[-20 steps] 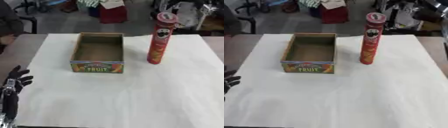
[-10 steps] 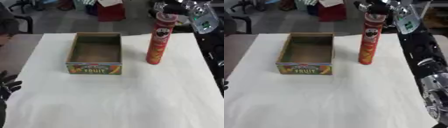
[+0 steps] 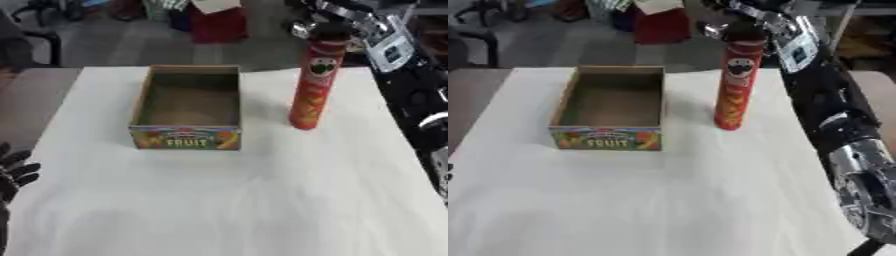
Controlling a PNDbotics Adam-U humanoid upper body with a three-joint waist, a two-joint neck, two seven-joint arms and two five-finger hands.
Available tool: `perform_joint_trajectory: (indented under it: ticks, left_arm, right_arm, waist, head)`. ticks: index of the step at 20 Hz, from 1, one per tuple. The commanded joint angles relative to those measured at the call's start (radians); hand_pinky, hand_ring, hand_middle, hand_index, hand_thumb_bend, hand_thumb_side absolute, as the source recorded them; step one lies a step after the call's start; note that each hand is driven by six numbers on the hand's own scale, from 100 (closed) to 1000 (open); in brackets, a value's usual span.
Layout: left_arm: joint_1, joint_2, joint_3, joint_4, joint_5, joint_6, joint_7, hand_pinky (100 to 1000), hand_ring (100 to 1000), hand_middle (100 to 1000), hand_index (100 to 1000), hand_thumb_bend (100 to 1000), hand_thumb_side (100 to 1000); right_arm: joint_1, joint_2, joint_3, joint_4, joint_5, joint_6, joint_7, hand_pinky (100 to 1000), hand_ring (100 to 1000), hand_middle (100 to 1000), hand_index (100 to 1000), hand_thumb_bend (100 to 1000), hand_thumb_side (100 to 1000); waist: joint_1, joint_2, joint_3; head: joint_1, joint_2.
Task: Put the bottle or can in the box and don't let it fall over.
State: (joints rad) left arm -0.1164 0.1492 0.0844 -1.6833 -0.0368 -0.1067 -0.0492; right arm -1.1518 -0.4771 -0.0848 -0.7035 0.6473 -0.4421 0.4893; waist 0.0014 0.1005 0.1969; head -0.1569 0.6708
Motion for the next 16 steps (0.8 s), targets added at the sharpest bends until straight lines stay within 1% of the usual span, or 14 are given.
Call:
perform_joint_trajectory:
  ticks: [1,6,10,16]
  left_arm:
    - [-0.009,0.015,0.006,-0.022,0.002,0.0,0.0,789,745,776,974,239,1000]
    - [-0.006,0.016,0.006,-0.021,0.001,0.0,0.001,789,745,776,974,238,1000]
    - [-0.007,0.015,0.006,-0.021,0.002,0.0,0.0,789,746,776,974,238,1000]
    - [-0.007,0.015,0.007,-0.021,0.003,0.0,0.001,790,746,776,974,238,1000]
  right_arm:
    - [-0.028,-0.043,0.0,-0.029,0.051,-0.008,-0.011,1000,1000,991,1000,291,743]
    - [-0.035,-0.044,-0.002,-0.05,0.128,-0.02,-0.02,1000,1000,1000,1000,312,739]
    - [-0.033,-0.034,0.008,-0.053,0.188,-0.029,-0.002,1000,1000,1000,1000,340,721]
    - [-0.026,-0.02,-0.002,-0.04,0.281,-0.031,0.014,1000,1000,1000,1000,339,735]
  waist:
    - [0.001,-0.015,-0.003]
    - [0.001,-0.017,-0.004]
    - [0.002,-0.018,-0.003]
    - [0.002,-0.019,-0.004]
  head:
    - [-0.004,-0.014]
    - [-0.008,-0.013]
    - [-0.01,-0.01]
    - [-0.01,-0.009]
